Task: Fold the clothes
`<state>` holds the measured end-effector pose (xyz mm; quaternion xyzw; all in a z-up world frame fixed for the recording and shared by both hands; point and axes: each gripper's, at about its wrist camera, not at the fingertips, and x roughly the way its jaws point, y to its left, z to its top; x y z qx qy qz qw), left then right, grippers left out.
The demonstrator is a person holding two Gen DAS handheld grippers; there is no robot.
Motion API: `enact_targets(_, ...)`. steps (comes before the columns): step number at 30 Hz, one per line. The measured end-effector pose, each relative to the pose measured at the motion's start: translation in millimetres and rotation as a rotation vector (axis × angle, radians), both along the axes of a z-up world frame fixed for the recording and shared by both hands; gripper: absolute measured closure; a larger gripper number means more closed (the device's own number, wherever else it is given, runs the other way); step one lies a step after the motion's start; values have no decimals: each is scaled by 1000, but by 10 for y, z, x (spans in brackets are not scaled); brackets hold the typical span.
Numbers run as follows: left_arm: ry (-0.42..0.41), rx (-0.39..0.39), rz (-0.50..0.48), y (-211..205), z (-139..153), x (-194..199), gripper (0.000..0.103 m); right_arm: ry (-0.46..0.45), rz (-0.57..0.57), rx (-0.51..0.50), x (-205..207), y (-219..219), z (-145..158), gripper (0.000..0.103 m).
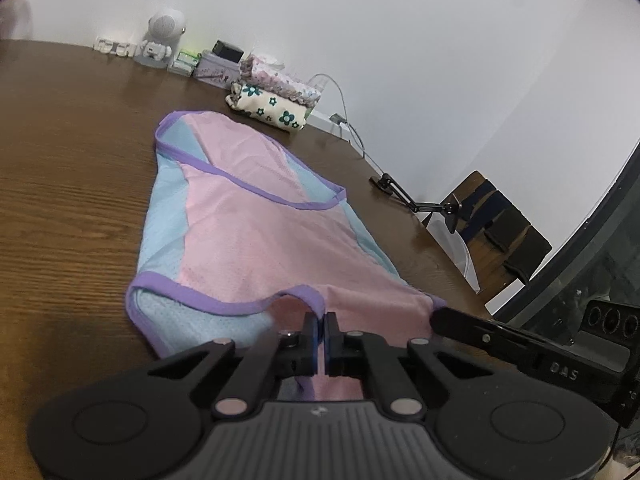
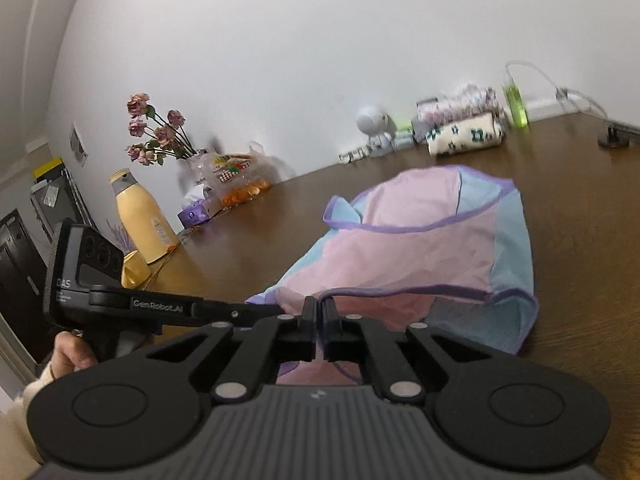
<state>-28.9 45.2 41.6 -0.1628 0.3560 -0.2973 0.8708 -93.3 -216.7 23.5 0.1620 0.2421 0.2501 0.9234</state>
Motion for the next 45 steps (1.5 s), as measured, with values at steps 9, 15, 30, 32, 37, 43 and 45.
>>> enact_targets(9,-54,17,16,-77,92,107,102,-18,-19,-24,29,-23,37,100)
enact_targets(15,-15,67,78,-190,-2,414,101,117,-78,-62,556,-31,-37,94)
enact_targets(30,23,94,38,-172,-128,610,80,12,57,-248,837,15,-71,53)
enact_targets(32,28,119,17,-224,-151,640,83,34,92,-314,988,73,-87,51)
enact_targets(37,41,132,22,-277,-162,687,99,154,111,-304,1204,48,-172,91)
enact_targets(43,10,145,44,-335,-117,697,101,196,44,-155,1171,-164,-124,97)
enact_targets(45,8,175,64,-377,-143,711,98,191,-3,-192,1213,-151,-139,97)
